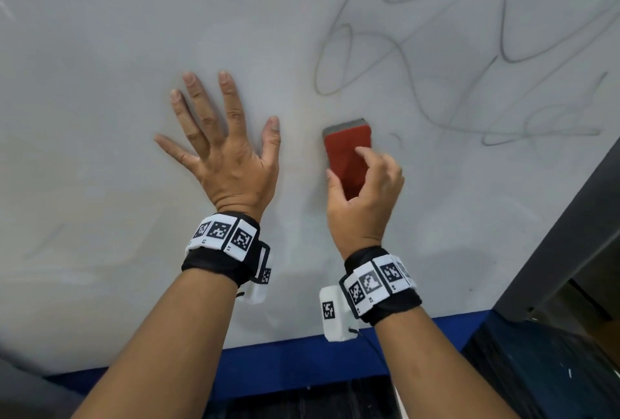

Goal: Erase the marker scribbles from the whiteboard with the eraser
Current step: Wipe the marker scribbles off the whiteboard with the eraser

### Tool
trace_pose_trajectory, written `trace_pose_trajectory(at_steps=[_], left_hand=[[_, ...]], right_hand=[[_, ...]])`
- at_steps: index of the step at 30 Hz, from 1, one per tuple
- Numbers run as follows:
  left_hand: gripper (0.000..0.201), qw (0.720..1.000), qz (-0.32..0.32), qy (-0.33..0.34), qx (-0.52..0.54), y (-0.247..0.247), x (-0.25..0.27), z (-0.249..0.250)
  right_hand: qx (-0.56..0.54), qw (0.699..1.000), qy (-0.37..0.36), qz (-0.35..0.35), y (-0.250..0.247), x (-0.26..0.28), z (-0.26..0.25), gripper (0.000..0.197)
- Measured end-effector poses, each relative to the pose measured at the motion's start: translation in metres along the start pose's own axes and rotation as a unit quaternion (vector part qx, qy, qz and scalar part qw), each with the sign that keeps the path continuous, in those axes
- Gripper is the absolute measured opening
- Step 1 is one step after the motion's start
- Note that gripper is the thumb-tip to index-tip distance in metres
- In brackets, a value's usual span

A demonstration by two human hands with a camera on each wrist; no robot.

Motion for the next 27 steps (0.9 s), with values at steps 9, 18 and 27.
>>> trace_pose_trajectory(at_steps=[9,18,27], left_hand=[[0.084,1.000,-0.021,-0.006,0.002,0.004,0.013,0.001],[0.084,0.999,-0.020,-0.039,0.008,0.009,0.016,0.011],[0.080,0.997,-0.017,-0.069,0.023,0.012,0.025,0.017]], right_hand=[[-0.001,1.000,0.007,0.013,-0.004,0.005,0.014,0.051],[-0.025,0.998,0.041,0.027,0.000,0.004,0.008,0.051],[-0.027,0.993,0.086,0.082,-0.009,0.001,0.025,0.051]])
Point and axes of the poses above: each hand's wrist, its own x-axis away from the middle knuckle, its own y-axis out of the palm, z = x × y, the point moved 1 cm from there along -x, towards the middle knuckle, and after that the axes turned 1 degree about -y, right-handed, at the moved point
